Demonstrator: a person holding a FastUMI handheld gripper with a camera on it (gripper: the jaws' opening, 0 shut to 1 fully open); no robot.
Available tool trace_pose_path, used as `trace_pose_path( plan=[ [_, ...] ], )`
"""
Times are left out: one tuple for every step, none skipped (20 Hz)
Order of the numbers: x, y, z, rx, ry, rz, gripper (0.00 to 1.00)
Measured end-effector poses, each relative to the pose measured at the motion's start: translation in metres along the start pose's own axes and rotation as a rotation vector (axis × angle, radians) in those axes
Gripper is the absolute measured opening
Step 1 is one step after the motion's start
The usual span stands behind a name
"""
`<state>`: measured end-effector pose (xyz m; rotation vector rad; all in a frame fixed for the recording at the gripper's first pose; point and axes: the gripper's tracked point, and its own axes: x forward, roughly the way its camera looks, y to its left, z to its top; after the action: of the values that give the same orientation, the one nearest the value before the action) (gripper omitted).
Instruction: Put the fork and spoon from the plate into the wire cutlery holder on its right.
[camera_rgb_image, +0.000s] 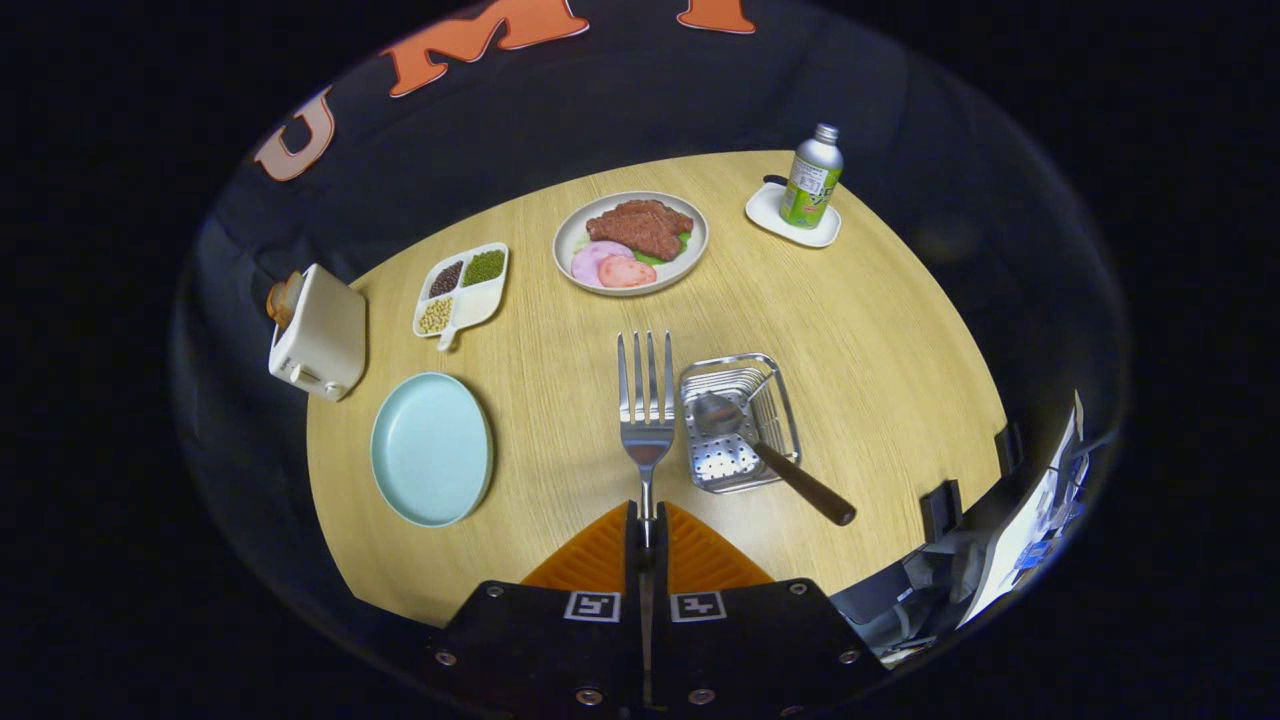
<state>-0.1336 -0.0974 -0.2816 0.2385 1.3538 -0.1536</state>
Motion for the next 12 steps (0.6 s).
trace_pose_path(
  plan=[
    [0.004, -0.007, -0.004, -0.005, 0.019, 0.0, 0.04],
    [0.007, -0.013, -0.007, -0.006, 0.035, 0.005, 0.04],
    [0.011, -0.019, -0.008, -0.001, 0.049, 0.004, 0.04],
    [0.016, -0.027, -0.009, -0.004, 0.06, -0.004, 0.04],
    [0.021, -0.034, -0.011, -0.011, 0.07, -0.012, 0.04],
    [0.025, -0.038, -0.012, -0.019, 0.083, -0.016, 0.05],
    [0.028, -0.041, -0.012, -0.026, 0.088, -0.013, 0.05],
    [0.031, -0.044, -0.01, -0.031, 0.091, -0.012, 0.05],
    [0.034, -0.047, -0.008, -0.033, 0.092, -0.012, 0.06],
    [0.037, -0.049, -0.005, -0.035, 0.092, -0.01, 0.06],
    [0.039, -0.048, -0.004, -0.037, 0.091, 0.0, 0.07],
    [0.039, -0.047, -0.001, -0.037, 0.09, 0.014, 0.07]
  ],
)
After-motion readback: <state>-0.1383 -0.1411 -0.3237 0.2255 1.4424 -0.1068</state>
